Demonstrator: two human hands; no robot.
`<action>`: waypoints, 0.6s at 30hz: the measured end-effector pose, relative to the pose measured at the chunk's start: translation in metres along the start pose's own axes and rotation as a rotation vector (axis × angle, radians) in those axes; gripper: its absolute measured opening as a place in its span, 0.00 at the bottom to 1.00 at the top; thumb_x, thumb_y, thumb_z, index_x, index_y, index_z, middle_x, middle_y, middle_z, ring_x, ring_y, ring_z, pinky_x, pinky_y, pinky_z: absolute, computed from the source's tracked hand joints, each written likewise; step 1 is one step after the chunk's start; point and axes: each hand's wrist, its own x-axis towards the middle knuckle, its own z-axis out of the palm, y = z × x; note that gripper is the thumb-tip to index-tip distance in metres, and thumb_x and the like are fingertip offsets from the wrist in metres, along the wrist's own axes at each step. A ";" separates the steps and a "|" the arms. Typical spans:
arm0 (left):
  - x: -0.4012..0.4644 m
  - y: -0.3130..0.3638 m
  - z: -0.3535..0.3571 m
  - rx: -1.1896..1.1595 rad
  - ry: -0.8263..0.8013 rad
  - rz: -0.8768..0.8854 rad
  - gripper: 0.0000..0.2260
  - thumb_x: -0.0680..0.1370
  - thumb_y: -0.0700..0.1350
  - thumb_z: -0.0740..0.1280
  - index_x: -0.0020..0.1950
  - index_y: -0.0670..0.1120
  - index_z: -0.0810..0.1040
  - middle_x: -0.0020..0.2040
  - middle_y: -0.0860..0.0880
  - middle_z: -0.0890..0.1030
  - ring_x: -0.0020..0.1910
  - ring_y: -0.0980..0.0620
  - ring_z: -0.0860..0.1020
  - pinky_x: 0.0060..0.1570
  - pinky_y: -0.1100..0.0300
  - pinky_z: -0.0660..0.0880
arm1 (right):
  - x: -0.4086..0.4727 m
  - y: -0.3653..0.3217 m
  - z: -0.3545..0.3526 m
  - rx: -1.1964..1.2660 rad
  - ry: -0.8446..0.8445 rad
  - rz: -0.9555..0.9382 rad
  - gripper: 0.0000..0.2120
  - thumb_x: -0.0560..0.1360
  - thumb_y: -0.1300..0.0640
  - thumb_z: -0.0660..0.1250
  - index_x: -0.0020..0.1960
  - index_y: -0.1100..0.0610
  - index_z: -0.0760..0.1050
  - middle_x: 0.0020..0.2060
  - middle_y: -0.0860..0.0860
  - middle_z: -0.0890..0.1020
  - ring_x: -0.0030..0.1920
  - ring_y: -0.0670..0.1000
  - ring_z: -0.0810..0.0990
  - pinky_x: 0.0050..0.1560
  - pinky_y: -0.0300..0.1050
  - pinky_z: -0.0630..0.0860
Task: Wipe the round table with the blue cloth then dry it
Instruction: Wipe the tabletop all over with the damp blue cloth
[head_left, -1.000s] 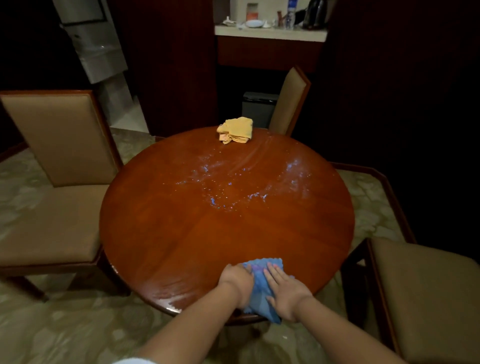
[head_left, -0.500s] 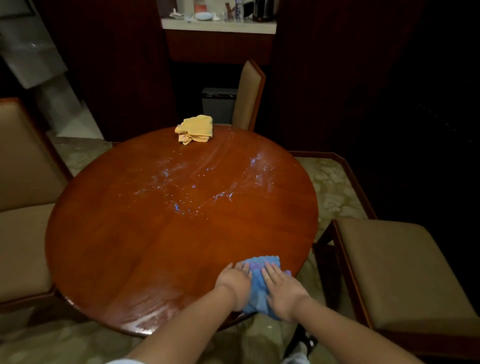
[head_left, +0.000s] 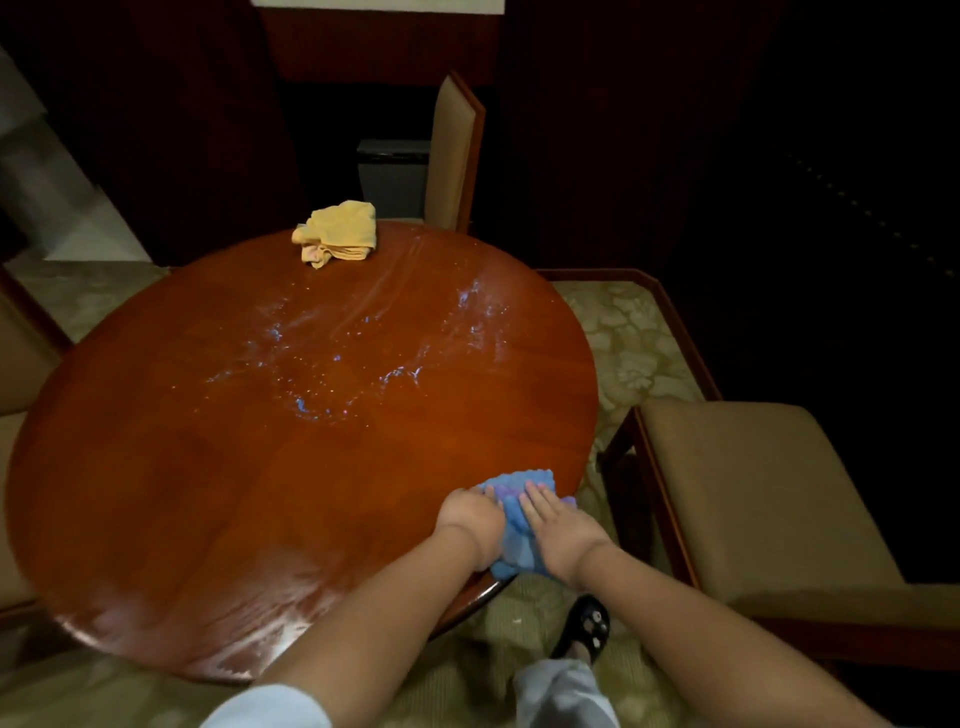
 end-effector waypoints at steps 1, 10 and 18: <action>0.001 -0.001 0.000 -0.002 -0.002 0.001 0.29 0.80 0.53 0.59 0.76 0.40 0.56 0.76 0.43 0.60 0.71 0.45 0.65 0.63 0.52 0.67 | -0.001 -0.002 0.003 -0.005 0.003 0.000 0.30 0.81 0.59 0.48 0.76 0.63 0.34 0.76 0.58 0.37 0.76 0.57 0.38 0.76 0.52 0.49; 0.022 -0.005 -0.006 -0.083 -0.090 0.008 0.37 0.78 0.55 0.63 0.78 0.43 0.47 0.79 0.47 0.46 0.77 0.49 0.47 0.74 0.45 0.47 | 0.000 -0.005 -0.007 0.033 -0.026 0.097 0.30 0.82 0.55 0.47 0.76 0.62 0.36 0.77 0.58 0.39 0.77 0.57 0.40 0.74 0.54 0.53; 0.023 -0.008 0.003 -0.141 -0.129 0.064 0.40 0.77 0.60 0.62 0.78 0.44 0.43 0.79 0.49 0.41 0.77 0.51 0.42 0.73 0.40 0.43 | -0.009 0.002 -0.005 -0.029 -0.017 0.074 0.30 0.83 0.47 0.42 0.76 0.62 0.35 0.76 0.57 0.38 0.77 0.55 0.39 0.74 0.51 0.53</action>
